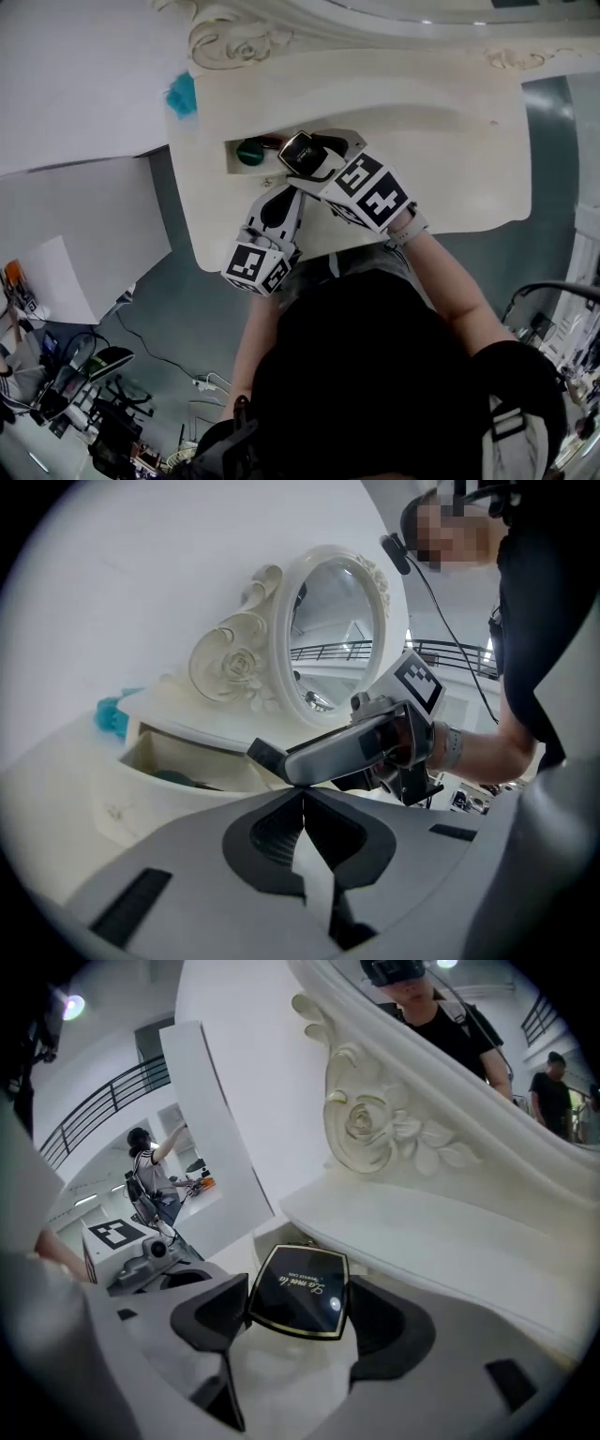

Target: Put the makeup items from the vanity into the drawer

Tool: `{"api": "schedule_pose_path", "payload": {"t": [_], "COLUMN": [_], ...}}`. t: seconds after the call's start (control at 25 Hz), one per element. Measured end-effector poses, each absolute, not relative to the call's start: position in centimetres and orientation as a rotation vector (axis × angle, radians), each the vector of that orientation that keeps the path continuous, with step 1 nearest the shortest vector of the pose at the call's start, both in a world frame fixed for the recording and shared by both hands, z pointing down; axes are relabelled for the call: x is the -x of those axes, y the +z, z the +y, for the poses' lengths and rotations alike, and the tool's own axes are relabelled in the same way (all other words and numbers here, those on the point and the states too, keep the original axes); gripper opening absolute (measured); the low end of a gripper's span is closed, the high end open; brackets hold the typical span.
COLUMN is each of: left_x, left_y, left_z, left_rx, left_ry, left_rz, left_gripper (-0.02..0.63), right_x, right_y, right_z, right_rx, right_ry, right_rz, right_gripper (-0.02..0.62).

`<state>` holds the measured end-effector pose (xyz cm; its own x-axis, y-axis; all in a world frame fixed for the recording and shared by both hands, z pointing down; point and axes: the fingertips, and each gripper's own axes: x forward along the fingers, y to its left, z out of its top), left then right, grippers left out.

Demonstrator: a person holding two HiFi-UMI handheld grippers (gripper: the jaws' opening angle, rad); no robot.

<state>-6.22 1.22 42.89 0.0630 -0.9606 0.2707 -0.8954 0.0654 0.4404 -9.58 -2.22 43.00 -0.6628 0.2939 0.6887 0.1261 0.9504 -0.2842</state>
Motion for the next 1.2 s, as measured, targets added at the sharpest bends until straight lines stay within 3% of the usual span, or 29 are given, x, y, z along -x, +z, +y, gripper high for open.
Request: {"api": "schedule_pose_path", "payload": {"t": [0.56,1.2], "left_x": [12.8,13.7], "left_y": [42.7,42.2], "left_z": [6.6,6.0], "left_rx": [-1.819,-1.92], "left_ry": [-0.234,-0.238], "left_rz": [-1.874,-1.777], "left_gripper": [0.014,0.014], "right_x": [14.8,15.6], "right_y": [45.5,45.4], "right_z": [1.5,-0.1], "right_rx": [0.221,0.058], "right_ry": [0.382,0.505], "right_rz": [-2.112,-2.103], "right_gripper": [0.35,0.35]}}
